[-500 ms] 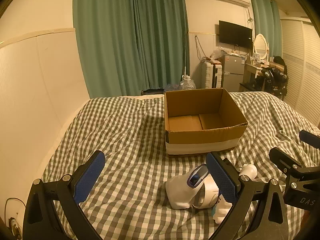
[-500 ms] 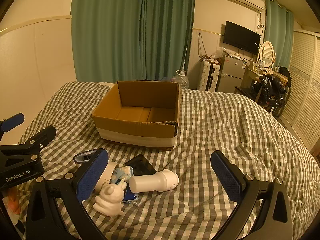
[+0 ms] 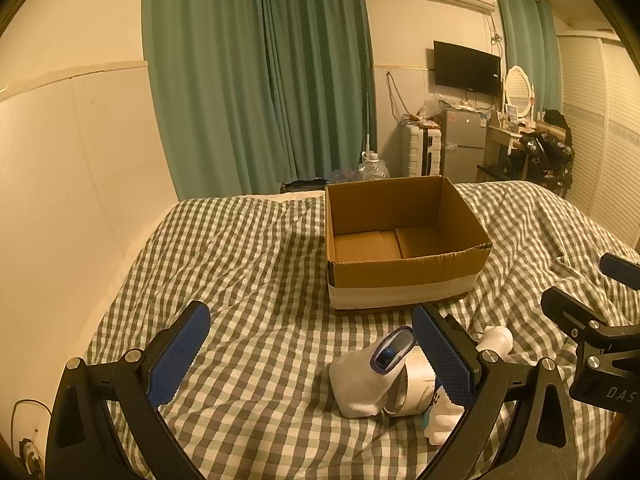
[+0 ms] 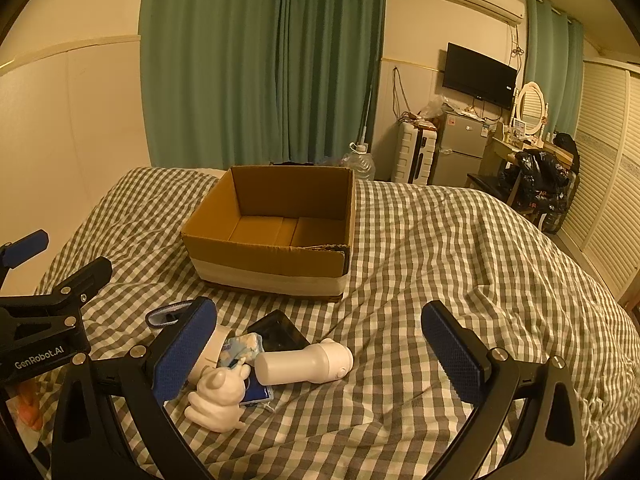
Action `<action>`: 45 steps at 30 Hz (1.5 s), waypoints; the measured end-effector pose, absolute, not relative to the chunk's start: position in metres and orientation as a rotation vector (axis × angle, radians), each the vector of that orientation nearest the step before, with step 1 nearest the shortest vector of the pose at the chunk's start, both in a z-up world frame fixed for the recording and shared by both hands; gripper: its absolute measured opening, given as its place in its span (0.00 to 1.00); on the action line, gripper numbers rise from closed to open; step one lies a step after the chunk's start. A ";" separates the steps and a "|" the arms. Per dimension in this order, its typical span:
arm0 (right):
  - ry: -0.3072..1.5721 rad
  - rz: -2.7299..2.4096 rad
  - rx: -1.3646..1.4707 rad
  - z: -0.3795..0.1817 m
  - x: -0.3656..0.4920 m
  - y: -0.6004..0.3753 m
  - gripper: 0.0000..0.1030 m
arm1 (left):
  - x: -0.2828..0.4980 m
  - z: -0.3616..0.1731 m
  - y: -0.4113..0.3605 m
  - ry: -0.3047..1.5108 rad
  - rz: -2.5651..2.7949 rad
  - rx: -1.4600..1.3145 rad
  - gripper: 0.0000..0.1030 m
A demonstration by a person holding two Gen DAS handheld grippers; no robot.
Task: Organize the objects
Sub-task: 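Move both tools toward the pile of items beside the cardboard box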
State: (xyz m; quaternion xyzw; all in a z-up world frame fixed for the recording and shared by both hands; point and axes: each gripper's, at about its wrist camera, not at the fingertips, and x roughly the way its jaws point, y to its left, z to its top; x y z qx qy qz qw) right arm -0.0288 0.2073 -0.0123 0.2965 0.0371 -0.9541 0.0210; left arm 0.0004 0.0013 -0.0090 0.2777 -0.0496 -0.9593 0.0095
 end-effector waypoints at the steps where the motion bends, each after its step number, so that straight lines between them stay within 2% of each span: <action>1: 0.114 -2.957 0.920 -0.012 -0.029 0.207 1.00 | 0.000 -0.009 0.001 -0.155 -2.995 0.868 1.00; 23: 0.121 -2.940 0.968 -0.020 -0.033 0.206 1.00 | -0.007 -0.021 0.000 -0.160 -2.991 0.923 1.00; 45: 0.127 -2.856 1.267 -0.079 -0.066 0.216 1.00 | -0.049 -0.094 0.014 -0.238 -2.873 1.333 1.00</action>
